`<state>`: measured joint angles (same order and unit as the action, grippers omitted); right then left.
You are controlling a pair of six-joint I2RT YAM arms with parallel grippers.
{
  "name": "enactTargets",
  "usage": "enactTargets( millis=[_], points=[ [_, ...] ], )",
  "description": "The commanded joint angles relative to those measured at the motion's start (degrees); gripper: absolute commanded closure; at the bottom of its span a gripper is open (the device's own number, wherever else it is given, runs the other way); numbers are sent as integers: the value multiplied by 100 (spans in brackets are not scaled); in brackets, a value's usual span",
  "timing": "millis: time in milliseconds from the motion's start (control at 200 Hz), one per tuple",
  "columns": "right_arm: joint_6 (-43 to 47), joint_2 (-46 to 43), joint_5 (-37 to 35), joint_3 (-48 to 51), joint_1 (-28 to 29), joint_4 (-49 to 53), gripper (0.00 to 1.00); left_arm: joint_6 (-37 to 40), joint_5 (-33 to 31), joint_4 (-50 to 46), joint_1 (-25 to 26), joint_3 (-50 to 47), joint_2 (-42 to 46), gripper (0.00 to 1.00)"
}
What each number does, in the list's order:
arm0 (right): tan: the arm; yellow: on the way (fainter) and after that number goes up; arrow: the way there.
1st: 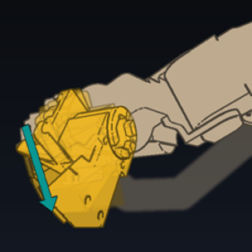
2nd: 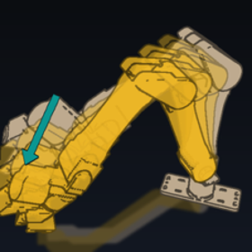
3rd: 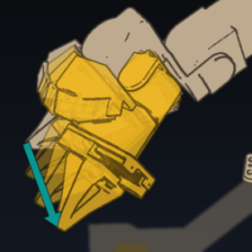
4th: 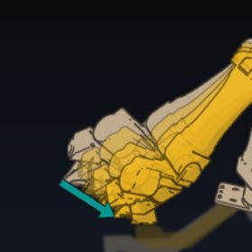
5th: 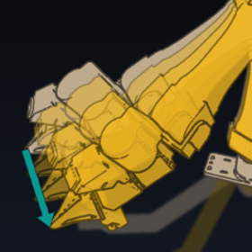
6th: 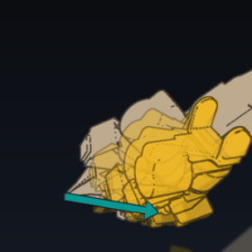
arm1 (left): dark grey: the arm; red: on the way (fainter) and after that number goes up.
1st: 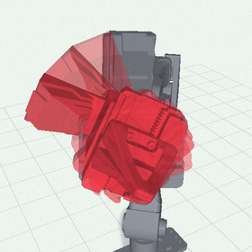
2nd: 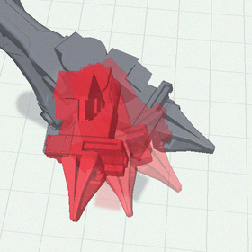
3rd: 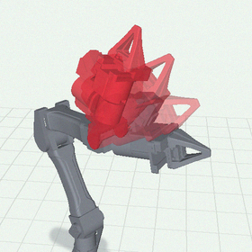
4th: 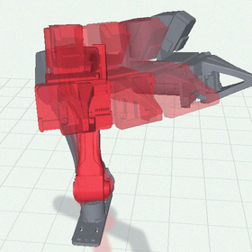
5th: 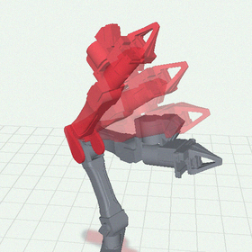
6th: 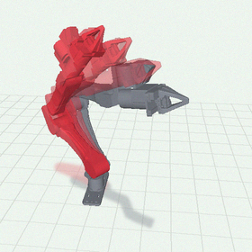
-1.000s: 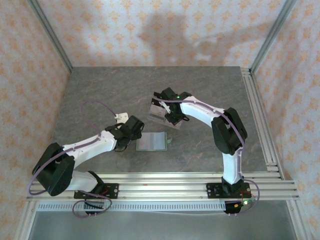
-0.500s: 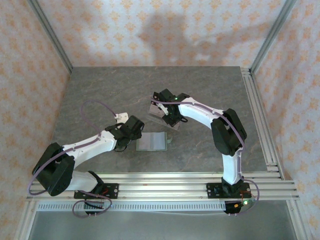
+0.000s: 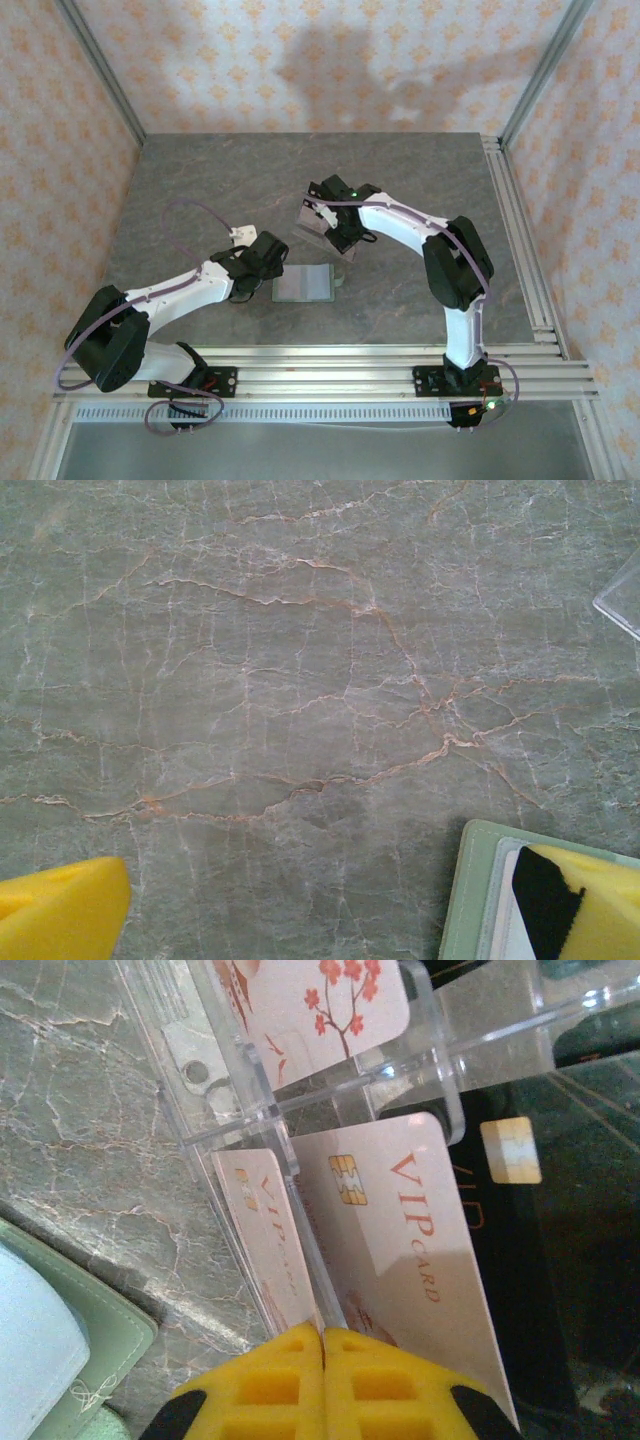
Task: Put the credit cards into the card holder
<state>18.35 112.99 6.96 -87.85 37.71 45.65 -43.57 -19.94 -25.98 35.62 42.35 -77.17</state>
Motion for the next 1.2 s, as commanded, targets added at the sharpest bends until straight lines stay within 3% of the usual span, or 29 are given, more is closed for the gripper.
enactTargets(
  millis=[0,626,1196],
  points=[
    [46,129,249,-83,-68,157,98,-2,-119,-146,-37,147,-23,0],
    [72,-340,477,-590,-159,578,100,51,-109,-225,-37,221,-73,0],
    [-376,-1143,673,-403,-159,346,100,48,-108,-302,-36,171,-28,0]
  ],
)
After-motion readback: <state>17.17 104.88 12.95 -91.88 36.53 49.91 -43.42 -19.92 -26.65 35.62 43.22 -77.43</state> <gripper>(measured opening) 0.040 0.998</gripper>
